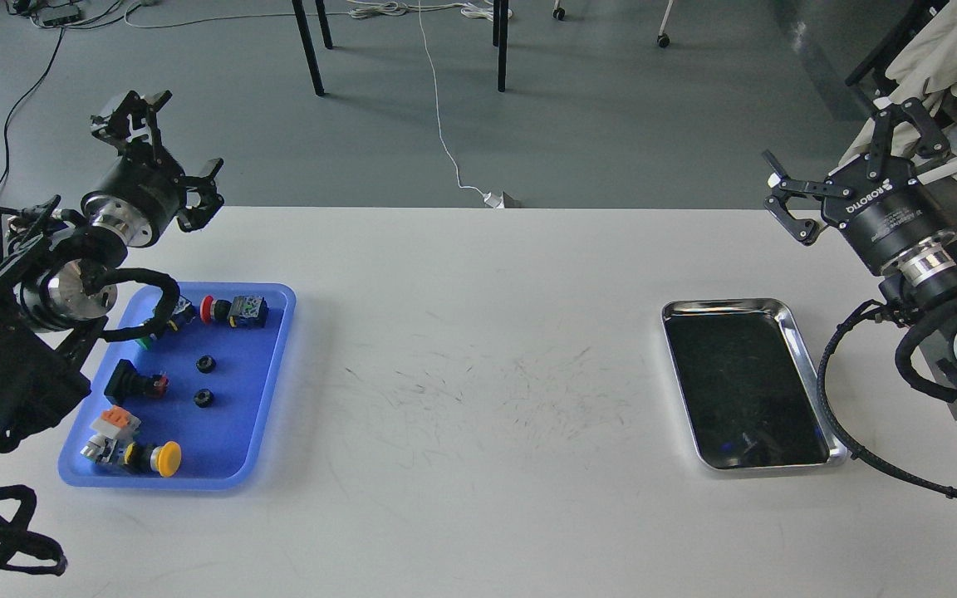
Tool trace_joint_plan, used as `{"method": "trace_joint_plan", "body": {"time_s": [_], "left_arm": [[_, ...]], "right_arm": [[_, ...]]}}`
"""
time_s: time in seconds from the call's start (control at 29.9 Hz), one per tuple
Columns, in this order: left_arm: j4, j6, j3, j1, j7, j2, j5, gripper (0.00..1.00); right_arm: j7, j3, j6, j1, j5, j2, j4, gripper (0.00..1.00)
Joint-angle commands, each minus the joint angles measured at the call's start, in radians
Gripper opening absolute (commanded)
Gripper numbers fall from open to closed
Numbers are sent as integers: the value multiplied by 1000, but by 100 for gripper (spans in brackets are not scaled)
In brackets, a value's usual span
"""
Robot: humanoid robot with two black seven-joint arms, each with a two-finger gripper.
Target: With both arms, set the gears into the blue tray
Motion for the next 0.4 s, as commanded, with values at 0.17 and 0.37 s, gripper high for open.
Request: {"method": "trace_joint_plan", "body": {"time_s": [0.17,0.37], "left_arm": [[6,-56,2,1,-13,2,-18,98],[2,-56,2,-1,-13,0,-18,98]], "right_arm": [[4,31,-2,-7,5,0,-37,99],[4,32,-2,-13,6,-2,-37,99]]}}
